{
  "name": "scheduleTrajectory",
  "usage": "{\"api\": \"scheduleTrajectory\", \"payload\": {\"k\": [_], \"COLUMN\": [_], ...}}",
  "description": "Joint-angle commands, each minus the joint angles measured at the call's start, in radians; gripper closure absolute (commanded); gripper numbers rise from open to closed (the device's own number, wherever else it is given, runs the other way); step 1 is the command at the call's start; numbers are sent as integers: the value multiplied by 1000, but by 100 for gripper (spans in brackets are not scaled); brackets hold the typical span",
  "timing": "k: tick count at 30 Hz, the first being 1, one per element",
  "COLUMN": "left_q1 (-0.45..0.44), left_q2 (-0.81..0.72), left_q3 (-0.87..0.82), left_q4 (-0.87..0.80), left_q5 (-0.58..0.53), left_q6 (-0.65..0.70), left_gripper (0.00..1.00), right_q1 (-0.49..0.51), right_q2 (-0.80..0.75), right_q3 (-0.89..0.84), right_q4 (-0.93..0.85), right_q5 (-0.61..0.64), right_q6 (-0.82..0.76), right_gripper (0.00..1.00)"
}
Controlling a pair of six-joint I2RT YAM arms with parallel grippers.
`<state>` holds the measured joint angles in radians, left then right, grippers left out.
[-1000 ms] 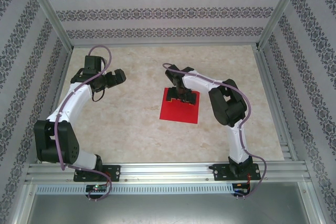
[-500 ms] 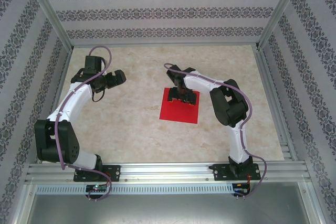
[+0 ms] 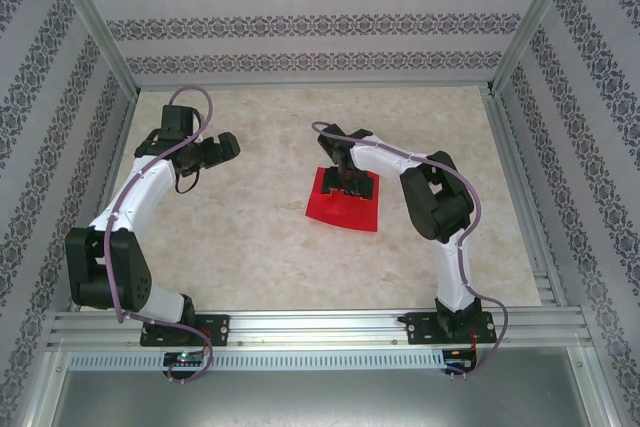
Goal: Fold a paper plane with a square sheet of paper (pick it up from the middle)
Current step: Fold the square sheet of paper in half at the center of the table.
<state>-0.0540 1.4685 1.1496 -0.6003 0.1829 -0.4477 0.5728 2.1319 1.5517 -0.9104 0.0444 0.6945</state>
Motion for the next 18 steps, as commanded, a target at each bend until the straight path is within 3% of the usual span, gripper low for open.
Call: {"api": "scheduleTrajectory", "payload": {"k": [1, 11, 18], "left_q1": [-7, -7, -7], "left_q2": [8, 5, 7], "left_q3": [26, 29, 26], "left_q4": [-22, -29, -27], "left_q5": [12, 24, 27], "left_q6": [-6, -10, -13], "left_gripper": [0, 0, 0], "right_q1": [-14, 5, 40], "right_q2": [90, -103, -74], "right_q3": [-76, -35, -72], "right_q4": [14, -14, -10], "right_q5": [-10, 23, -20], "right_q6": [-31, -46, -24], "right_gripper": [17, 4, 2]}}
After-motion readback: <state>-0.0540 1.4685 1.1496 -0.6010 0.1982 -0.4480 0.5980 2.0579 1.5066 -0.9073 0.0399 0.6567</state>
